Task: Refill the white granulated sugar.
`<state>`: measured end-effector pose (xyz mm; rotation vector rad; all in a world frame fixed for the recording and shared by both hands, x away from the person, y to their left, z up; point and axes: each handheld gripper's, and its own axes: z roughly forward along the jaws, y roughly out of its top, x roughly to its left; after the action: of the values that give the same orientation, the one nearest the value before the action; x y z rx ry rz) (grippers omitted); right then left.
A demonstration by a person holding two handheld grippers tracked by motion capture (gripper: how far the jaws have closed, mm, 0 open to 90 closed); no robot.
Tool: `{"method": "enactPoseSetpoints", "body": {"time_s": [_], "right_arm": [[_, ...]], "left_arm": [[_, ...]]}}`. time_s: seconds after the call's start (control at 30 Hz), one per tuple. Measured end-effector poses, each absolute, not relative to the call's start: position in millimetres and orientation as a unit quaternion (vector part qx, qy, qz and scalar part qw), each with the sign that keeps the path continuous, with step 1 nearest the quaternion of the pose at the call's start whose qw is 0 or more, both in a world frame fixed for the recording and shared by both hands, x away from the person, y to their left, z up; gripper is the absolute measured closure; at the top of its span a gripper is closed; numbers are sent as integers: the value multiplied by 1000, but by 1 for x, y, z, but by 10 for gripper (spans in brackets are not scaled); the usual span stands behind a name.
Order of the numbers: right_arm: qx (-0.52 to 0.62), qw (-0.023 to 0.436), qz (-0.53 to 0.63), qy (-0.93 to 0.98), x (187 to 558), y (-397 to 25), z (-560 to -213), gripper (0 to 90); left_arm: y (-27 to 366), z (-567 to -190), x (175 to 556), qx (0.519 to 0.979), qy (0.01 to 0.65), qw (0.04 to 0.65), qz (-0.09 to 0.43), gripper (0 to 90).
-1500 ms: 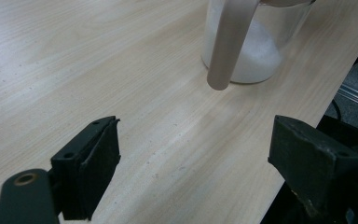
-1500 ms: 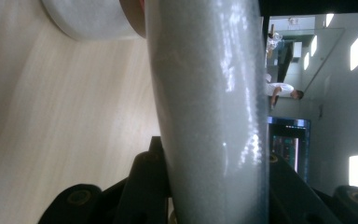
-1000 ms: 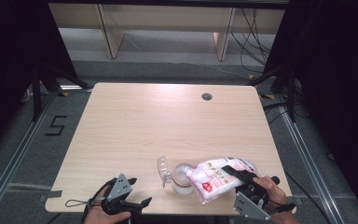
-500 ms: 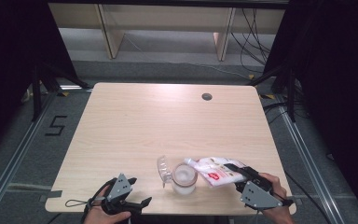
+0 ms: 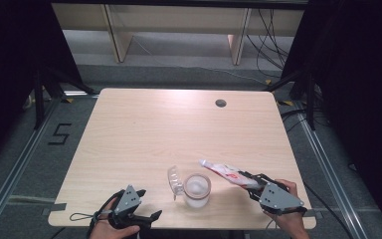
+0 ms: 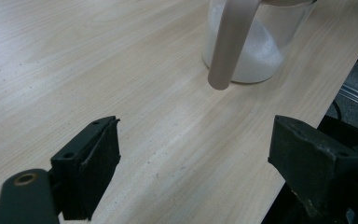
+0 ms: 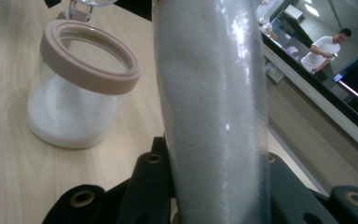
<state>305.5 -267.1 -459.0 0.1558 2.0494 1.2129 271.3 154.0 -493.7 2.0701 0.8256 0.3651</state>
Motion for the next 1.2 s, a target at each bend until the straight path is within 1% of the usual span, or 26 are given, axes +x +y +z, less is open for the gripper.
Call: {"method": "enactPoseSetpoints", "body": {"time_s": [0.07, 0.13, 0.27, 0.33, 0.4, 0.43, 0.47, 0.67, 0.73, 0.8, 0.83, 0.87, 0.9, 0.97, 1.0, 1.03, 1.07, 1.13, 1.17, 1.2], "right_arm": [[67, 361, 475, 800, 308, -267, -460, 768], [77, 357, 483, 796, 311, -267, -462, 769], [106, 341, 491, 795, 316, -268, -466, 770], [102, 344, 496, 791, 321, -268, -468, 770], [115, 331, 502, 791, 324, -268, -471, 770], [116, 339, 502, 787, 326, -268, -471, 771], [117, 330, 498, 793, 328, -269, -472, 770], [129, 334, 498, 790, 332, -269, -477, 771], [136, 323, 501, 791, 334, -269, -478, 771], [138, 327, 507, 785, 337, -269, -480, 771], [144, 323, 507, 786, 337, -269, -481, 771], [137, 329, 508, 784, 340, -270, -482, 771], [146, 322, 508, 785, 340, -271, -482, 771], [146, 323, 512, 783, 341, -271, -482, 771], [160, 319, 519, 776, 342, -273, -483, 771], [161, 318, 521, 775, 343, -274, -484, 771], [167, 309, 520, 778, 342, -274, -483, 771], [171, 316, 520, 775, 342, -275, -485, 771], [170, 309, 519, 779, 343, -275, -485, 771], [173, 311, 522, 775, 343, -275, -486, 771]], "left_arm": [[153, -494, 271, 829, 331, 427, 146, 158], [151, -495, 270, 820, 335, 442, 140, 159], [152, -495, 271, 823, 334, 438, 138, 158], [152, -495, 271, 825, 332, 435, 141, 158], [152, -495, 271, 823, 334, 438, 138, 158], [153, -494, 271, 827, 330, 434, 139, 158], [153, -494, 271, 826, 331, 435, 139, 158], [151, -495, 270, 820, 334, 443, 139, 159], [151, -495, 270, 821, 335, 442, 138, 158], [153, -494, 271, 827, 329, 434, 139, 158], [152, -495, 271, 822, 334, 439, 138, 159], [151, -495, 271, 822, 334, 440, 139, 158], [151, -495, 270, 821, 334, 441, 139, 158], [151, -495, 270, 821, 335, 441, 139, 158], [154, -494, 271, 830, 330, 425, 147, 158], [154, -494, 271, 830, 329, 425, 147, 159], [153, -494, 271, 829, 328, 429, 145, 159], [152, -494, 270, 822, 333, 439, 142, 158], [152, -494, 270, 821, 334, 441, 141, 158], [152, -494, 270, 823, 332, 439, 141, 158]]}}
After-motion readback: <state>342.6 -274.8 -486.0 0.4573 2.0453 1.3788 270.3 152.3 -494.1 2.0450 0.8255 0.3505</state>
